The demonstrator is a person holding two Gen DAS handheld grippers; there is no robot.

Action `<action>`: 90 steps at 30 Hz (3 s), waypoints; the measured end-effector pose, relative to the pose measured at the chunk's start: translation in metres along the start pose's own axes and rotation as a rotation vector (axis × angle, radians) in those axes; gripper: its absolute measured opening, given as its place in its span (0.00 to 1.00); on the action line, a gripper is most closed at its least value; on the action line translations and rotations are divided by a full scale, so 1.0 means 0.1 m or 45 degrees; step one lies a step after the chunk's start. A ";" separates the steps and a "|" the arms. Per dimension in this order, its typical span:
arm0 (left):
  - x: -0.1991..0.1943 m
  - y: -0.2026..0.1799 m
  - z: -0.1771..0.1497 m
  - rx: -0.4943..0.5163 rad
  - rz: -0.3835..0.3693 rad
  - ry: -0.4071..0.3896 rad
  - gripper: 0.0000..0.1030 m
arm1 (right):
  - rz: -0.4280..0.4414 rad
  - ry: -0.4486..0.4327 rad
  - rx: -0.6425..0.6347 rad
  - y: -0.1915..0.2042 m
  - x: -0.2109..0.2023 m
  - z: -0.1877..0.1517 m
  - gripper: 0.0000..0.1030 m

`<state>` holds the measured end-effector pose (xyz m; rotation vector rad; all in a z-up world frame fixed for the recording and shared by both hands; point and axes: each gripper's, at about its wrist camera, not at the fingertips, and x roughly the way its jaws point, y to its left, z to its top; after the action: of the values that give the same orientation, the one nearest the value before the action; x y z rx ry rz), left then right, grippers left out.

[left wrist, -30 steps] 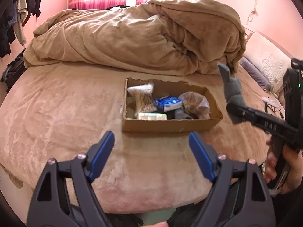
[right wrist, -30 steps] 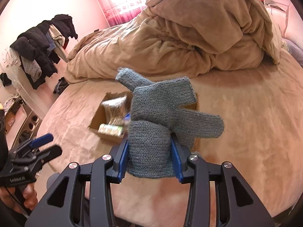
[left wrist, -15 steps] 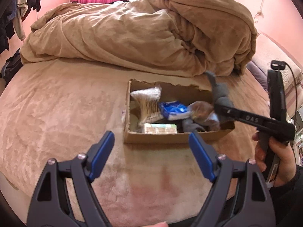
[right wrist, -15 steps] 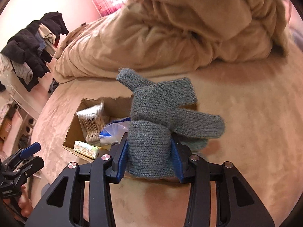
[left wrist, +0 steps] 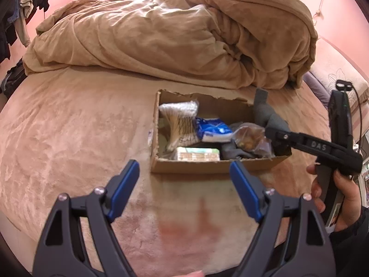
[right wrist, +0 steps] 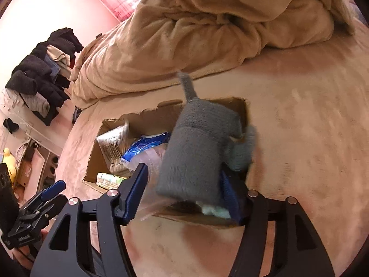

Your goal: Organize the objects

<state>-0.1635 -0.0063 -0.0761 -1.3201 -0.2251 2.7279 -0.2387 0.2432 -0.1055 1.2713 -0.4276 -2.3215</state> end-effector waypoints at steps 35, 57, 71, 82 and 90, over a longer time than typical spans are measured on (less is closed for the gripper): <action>-0.51 -0.07 -0.19 0.021 0.001 -0.054 0.80 | -0.393 -0.107 -0.138 0.26 -0.56 -0.39 0.74; -1.06 -0.06 -0.72 0.019 0.035 -0.078 0.80 | -0.418 -0.145 -0.250 0.86 -1.29 -1.04 0.74; -1.19 -0.24 -0.88 0.064 0.039 -0.085 0.80 | -0.395 -0.145 -0.256 0.94 -1.41 -1.27 0.74; -1.24 -0.36 -0.87 0.121 0.054 -0.116 0.95 | -0.380 -0.159 -0.259 0.95 -1.45 -1.28 0.74; -1.25 -0.35 -0.85 0.095 0.053 -0.110 0.95 | -0.376 -0.162 -0.266 0.95 -1.46 -1.27 0.74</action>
<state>-0.0186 0.0163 -0.0261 -1.2029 -0.1021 2.8015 -0.0392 0.2333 -0.0236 1.1534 -0.0334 -2.6211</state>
